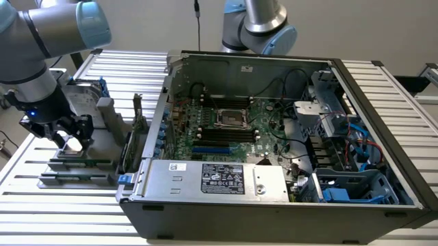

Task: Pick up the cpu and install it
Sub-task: 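Pick up the cpu and move it towards the insertion slot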

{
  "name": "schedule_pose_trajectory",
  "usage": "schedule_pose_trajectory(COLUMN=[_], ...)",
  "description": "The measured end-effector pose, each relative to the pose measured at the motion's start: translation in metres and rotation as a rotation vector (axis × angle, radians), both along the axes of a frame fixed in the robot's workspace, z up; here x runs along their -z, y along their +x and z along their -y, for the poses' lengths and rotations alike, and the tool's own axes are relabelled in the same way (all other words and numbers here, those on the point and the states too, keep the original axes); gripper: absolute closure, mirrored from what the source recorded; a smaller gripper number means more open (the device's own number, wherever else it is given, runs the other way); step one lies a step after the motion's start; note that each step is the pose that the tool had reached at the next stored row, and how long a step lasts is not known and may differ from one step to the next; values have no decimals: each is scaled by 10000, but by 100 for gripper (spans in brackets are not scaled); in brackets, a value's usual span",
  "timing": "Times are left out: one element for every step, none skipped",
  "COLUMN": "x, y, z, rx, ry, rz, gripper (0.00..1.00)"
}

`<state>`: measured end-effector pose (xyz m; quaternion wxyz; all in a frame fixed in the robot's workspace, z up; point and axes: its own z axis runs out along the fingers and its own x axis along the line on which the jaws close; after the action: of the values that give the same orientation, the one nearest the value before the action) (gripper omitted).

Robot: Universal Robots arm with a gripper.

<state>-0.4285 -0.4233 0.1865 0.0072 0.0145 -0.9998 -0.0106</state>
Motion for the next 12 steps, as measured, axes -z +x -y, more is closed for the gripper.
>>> schedule_pose_trajectory(x=[0, 1, 1, 1, 3, 4, 5, 5, 5, 5, 6, 6], y=[0, 0, 0, 0, 1, 1, 2, 2, 1, 2, 2, 2], z=[-1, -1, -2, -3, -5, -5, -6, -6, -6, -7, -7, -7], rx=[1, 2, 3, 4, 5, 5, 5, 5, 5, 5, 6, 6], ry=[0, 0, 0, 0, -1, 0, -1, -1, -2, -2, -1, -1], rz=[0, 0, -1, -1, 0, -1, -1, -2, -3, -2, -2, -2], gripper=[38, 38, 38, 38, 38, 38, 38, 38, 38, 38, 38, 38])
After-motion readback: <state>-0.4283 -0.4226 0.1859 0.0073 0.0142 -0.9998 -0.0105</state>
